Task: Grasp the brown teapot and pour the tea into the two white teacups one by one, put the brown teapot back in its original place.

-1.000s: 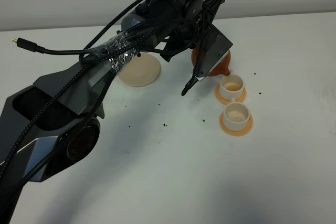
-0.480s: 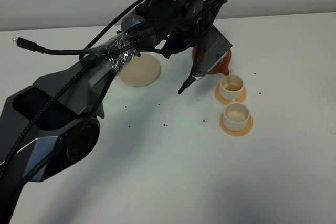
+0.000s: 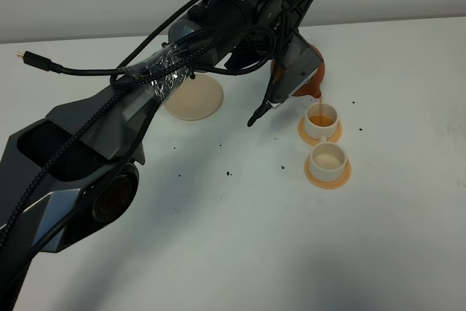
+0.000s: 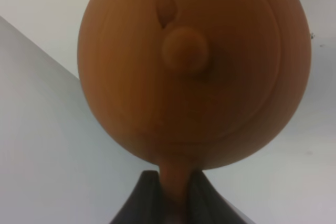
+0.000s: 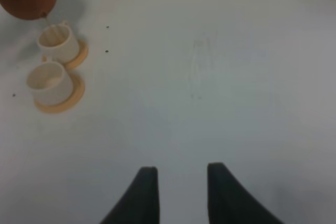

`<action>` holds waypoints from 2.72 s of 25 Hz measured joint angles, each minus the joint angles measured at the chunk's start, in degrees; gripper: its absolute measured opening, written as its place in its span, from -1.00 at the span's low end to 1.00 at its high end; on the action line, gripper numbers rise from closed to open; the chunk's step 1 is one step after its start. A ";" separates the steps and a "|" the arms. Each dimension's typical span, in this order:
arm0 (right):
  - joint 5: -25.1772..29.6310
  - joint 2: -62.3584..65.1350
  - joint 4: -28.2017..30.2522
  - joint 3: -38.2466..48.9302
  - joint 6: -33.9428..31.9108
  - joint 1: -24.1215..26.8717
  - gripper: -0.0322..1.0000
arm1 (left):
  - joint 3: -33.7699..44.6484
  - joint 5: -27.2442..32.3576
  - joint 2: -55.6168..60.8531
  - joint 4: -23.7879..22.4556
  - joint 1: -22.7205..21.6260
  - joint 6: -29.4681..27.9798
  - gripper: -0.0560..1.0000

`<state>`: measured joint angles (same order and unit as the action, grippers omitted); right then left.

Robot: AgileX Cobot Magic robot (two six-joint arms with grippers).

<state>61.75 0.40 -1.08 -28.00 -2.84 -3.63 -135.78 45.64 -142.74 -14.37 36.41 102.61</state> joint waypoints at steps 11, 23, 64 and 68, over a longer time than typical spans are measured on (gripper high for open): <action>0.00 0.00 -0.04 0.00 -0.02 0.00 -0.47 | 0.00 -0.41 0.00 0.00 0.00 2.61 -0.66; 0.00 0.00 -0.04 0.00 -0.02 0.00 -0.47 | 0.00 -1.99 0.00 0.00 0.00 2.96 -0.66; 0.00 0.00 -0.04 0.00 -0.02 0.00 -0.47 | 0.00 -5.07 0.00 0.12 0.32 10.18 -0.66; 0.00 0.00 -0.04 0.00 -0.02 0.00 -0.47 | 0.00 -5.33 0.00 0.07 0.58 10.18 -0.66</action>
<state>61.75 0.40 -1.13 -28.00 -2.86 -3.63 -135.78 40.31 -142.74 -14.30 36.99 112.79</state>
